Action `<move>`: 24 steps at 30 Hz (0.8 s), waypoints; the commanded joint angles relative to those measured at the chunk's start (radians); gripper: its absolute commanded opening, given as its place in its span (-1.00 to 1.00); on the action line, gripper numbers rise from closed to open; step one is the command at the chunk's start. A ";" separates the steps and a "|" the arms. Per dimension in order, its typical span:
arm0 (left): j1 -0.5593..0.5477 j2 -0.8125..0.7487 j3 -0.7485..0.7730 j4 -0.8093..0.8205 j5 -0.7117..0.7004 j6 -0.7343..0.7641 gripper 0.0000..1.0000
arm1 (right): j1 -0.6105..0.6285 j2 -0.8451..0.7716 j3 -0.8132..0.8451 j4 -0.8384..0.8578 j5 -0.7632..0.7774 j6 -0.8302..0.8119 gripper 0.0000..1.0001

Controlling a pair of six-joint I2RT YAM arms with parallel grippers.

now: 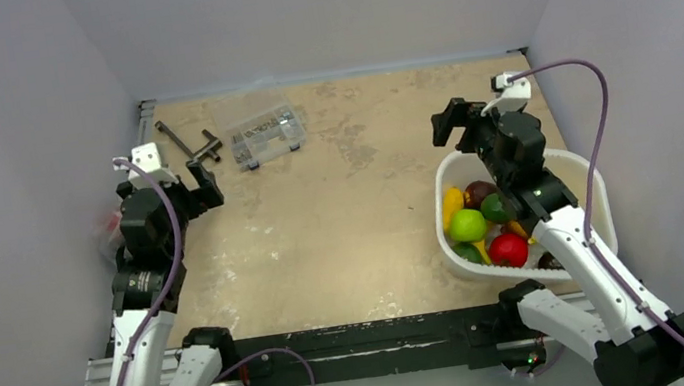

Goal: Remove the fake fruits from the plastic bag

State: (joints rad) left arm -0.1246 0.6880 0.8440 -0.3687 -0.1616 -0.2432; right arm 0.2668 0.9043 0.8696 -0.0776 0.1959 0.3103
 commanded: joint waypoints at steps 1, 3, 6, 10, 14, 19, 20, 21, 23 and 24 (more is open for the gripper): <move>0.008 0.045 0.084 -0.110 -0.282 -0.037 1.00 | 0.042 0.041 0.074 -0.009 -0.040 0.036 0.97; 0.008 0.071 0.109 -0.159 -0.428 -0.068 1.00 | 0.073 0.068 0.102 -0.029 -0.056 0.047 0.98; 0.008 0.098 0.122 -0.206 -0.593 -0.117 1.00 | 0.115 0.090 0.126 -0.040 -0.074 0.063 0.98; 0.008 0.130 0.126 -0.243 -0.718 -0.172 1.00 | 0.170 0.152 0.182 -0.101 -0.035 0.121 0.98; 0.008 0.194 0.150 -0.312 -0.794 -0.245 1.00 | 0.233 0.198 0.236 -0.151 0.023 0.160 0.98; 0.009 0.305 0.199 -0.415 -0.842 -0.333 1.00 | 0.289 0.197 0.238 -0.138 0.071 0.180 0.97; 0.009 0.323 0.203 -0.422 -0.844 -0.340 1.00 | 0.294 0.198 0.241 -0.139 0.073 0.182 0.98; 0.010 0.338 0.204 -0.423 -0.838 -0.339 1.00 | 0.296 0.200 0.244 -0.142 0.073 0.183 0.98; 0.011 0.365 0.209 -0.431 -0.818 -0.342 1.00 | 0.303 0.199 0.252 -0.145 0.070 0.188 0.98; 0.013 0.376 0.211 -0.440 -0.808 -0.353 1.00 | 0.304 0.198 0.253 -0.145 0.069 0.191 0.97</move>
State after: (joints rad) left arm -0.1230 1.0340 1.0080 -0.7536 -0.9455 -0.5346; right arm 0.5625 1.1133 1.0660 -0.2291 0.2279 0.4728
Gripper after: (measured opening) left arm 0.998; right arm 0.987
